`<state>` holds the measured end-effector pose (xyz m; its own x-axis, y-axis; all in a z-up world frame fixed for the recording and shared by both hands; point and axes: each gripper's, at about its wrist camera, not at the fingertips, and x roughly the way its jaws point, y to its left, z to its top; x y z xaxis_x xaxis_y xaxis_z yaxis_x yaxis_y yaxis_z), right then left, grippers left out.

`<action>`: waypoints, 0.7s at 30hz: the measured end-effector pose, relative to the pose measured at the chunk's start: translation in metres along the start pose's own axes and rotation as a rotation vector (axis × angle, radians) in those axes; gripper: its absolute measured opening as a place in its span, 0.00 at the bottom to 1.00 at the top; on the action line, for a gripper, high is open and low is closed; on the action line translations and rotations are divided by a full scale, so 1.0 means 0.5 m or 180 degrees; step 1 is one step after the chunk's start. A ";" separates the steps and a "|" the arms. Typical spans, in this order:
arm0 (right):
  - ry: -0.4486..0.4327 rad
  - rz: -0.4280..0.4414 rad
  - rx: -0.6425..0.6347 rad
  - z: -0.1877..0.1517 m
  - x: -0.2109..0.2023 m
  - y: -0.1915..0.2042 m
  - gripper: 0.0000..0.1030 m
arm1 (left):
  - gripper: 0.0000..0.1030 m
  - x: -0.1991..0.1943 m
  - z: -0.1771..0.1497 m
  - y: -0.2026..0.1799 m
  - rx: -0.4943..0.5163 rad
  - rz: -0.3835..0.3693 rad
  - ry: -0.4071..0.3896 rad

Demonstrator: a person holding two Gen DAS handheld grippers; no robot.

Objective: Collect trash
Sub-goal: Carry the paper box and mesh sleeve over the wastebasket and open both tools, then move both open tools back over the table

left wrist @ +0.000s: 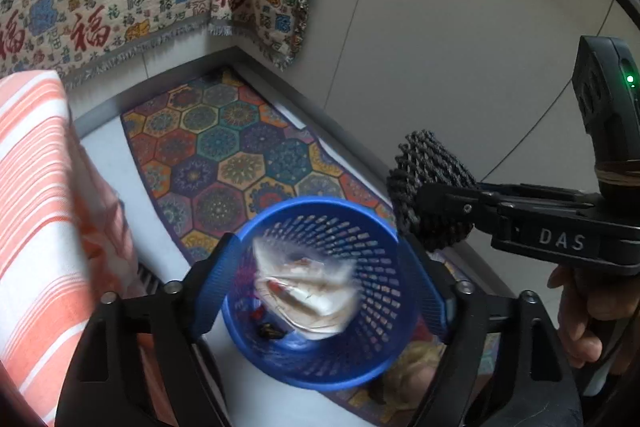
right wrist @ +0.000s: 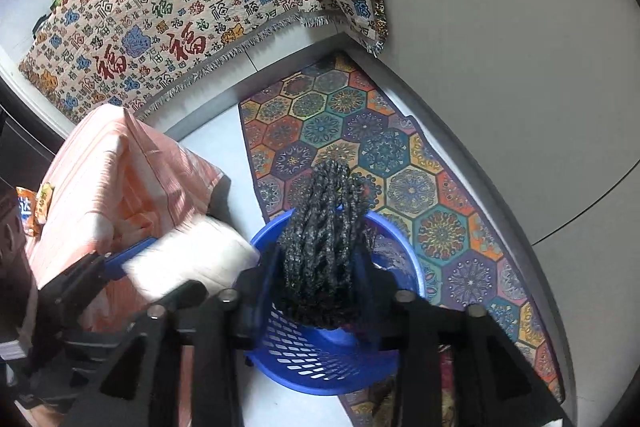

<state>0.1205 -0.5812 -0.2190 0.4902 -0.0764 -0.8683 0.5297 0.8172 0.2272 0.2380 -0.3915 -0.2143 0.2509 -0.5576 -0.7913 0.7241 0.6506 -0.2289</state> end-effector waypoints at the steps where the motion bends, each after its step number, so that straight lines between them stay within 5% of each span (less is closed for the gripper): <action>1: 0.0003 0.0000 0.0003 0.000 0.001 0.000 0.41 | 0.82 0.002 0.000 0.002 -0.0016 -0.0001 -0.0007; 7: -0.0005 0.0013 -0.0014 0.002 -0.006 0.004 0.55 | 0.82 -0.003 0.003 0.012 -0.0095 -0.0049 -0.0030; 12: -0.0057 0.0035 -0.0033 0.006 -0.017 0.009 0.56 | 0.82 -0.032 0.009 0.011 -0.0119 -0.0066 -0.0108; 17: -0.0262 -0.0086 -0.0179 0.008 -0.053 0.032 0.56 | 0.83 -0.137 -0.002 0.019 -0.0180 -0.0168 -0.0317; 21: -0.0577 -0.0147 -0.0613 -0.006 -0.106 0.108 0.57 | 0.92 -0.242 -0.046 0.064 -0.0201 0.0031 -0.0458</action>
<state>0.1211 -0.5315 -0.1619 0.5937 -0.2029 -0.7787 0.4213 0.9028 0.0860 0.2163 -0.2914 -0.1391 0.3504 -0.6162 -0.7053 0.6805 0.6849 -0.2603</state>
